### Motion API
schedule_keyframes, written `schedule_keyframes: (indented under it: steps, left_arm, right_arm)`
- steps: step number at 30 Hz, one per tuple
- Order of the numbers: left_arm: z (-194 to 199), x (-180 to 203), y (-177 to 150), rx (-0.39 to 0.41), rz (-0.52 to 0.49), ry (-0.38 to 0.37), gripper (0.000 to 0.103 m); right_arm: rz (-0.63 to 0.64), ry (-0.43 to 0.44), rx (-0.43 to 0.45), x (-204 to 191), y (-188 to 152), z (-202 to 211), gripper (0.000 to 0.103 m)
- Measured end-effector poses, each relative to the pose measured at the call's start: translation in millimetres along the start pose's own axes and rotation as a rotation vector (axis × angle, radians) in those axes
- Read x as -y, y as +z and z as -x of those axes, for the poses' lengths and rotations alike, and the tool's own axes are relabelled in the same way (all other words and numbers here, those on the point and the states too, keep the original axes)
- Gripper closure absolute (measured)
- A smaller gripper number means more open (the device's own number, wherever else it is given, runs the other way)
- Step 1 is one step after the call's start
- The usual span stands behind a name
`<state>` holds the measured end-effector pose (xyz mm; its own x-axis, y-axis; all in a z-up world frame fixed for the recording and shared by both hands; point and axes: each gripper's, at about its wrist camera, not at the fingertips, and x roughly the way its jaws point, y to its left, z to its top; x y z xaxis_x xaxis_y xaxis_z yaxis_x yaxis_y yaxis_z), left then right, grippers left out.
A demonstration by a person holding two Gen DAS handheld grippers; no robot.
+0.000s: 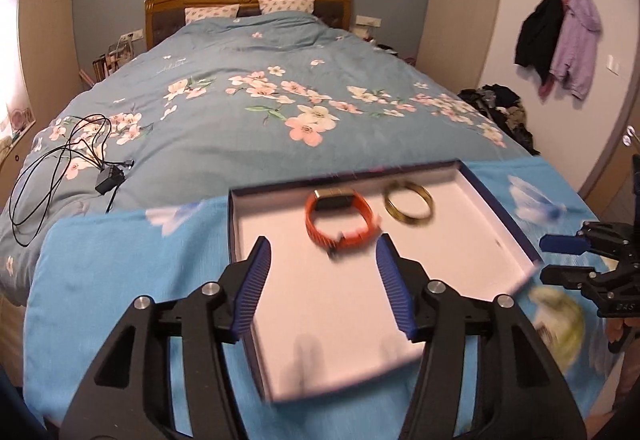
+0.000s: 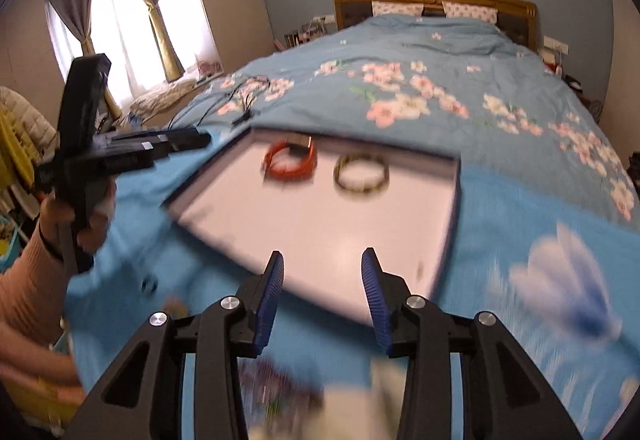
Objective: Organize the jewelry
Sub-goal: 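Grasp the pink charm with the left tool while the right tool grasps the crystal bead bracelet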
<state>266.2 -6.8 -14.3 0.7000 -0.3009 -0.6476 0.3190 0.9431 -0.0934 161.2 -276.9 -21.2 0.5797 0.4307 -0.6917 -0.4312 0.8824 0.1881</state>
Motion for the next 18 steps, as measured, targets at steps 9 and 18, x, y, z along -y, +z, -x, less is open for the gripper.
schedule_keyframes:
  steps: [9,18]
  left_arm:
    - [52,21,-73,0.015,-0.009,-0.016,0.045]
    - [73,34,-111,0.004,-0.011,-0.055,0.044]
  right_arm:
    - [-0.095,0.034,-0.058,-9,-70,10,0.068]
    - [-0.177,0.088,-0.05,-9,-78,2,0.082]
